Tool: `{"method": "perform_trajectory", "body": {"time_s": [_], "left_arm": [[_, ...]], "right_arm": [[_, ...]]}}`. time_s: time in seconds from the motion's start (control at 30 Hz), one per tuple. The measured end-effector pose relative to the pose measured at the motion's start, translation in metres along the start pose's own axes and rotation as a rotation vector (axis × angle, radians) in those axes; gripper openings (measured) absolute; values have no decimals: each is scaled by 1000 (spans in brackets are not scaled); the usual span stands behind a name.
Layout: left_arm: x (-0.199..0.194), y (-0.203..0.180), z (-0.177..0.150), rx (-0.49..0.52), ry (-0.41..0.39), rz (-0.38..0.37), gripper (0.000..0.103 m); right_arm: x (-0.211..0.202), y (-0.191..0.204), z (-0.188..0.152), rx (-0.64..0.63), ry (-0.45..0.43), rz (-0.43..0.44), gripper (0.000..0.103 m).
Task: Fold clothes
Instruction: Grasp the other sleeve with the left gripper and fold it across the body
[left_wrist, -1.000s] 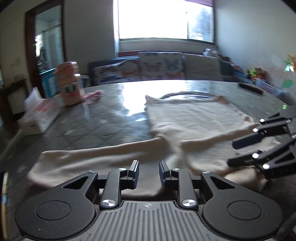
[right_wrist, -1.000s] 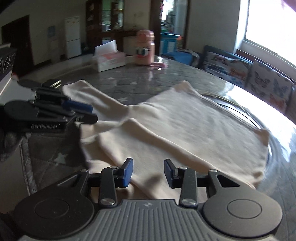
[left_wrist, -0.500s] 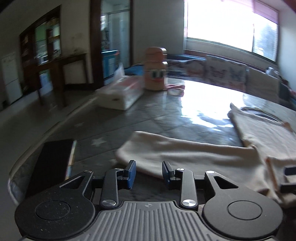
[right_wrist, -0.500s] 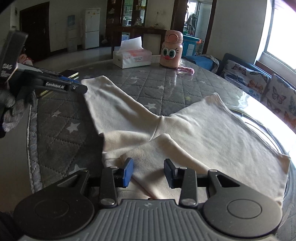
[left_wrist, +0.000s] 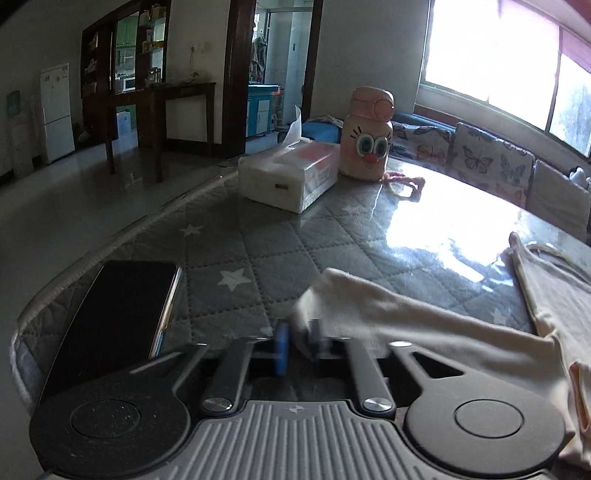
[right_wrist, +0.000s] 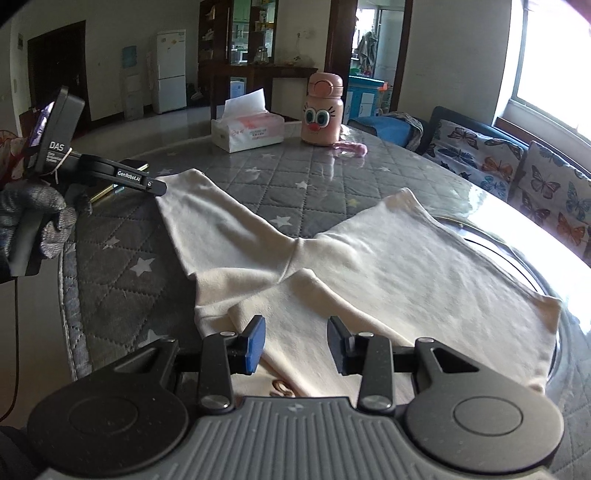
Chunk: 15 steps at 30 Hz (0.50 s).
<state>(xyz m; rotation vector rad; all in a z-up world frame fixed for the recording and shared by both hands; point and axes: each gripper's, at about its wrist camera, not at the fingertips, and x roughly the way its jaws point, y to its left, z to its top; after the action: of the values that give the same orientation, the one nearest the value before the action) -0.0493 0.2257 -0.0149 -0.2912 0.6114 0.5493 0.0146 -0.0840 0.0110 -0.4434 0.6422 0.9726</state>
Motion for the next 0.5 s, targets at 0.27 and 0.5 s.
{"method": "perform_trajectory", "body": {"time_s": [0.27, 0.5], "left_arm": [[-41, -32, 31, 58, -137, -94, 5], [-92, -108, 53, 179, -252, -320, 5]], "right_arm": [[-16, -14, -12, 51, -8, -43, 37], [-37, -34, -28, 126, -40, -90, 37]]}}
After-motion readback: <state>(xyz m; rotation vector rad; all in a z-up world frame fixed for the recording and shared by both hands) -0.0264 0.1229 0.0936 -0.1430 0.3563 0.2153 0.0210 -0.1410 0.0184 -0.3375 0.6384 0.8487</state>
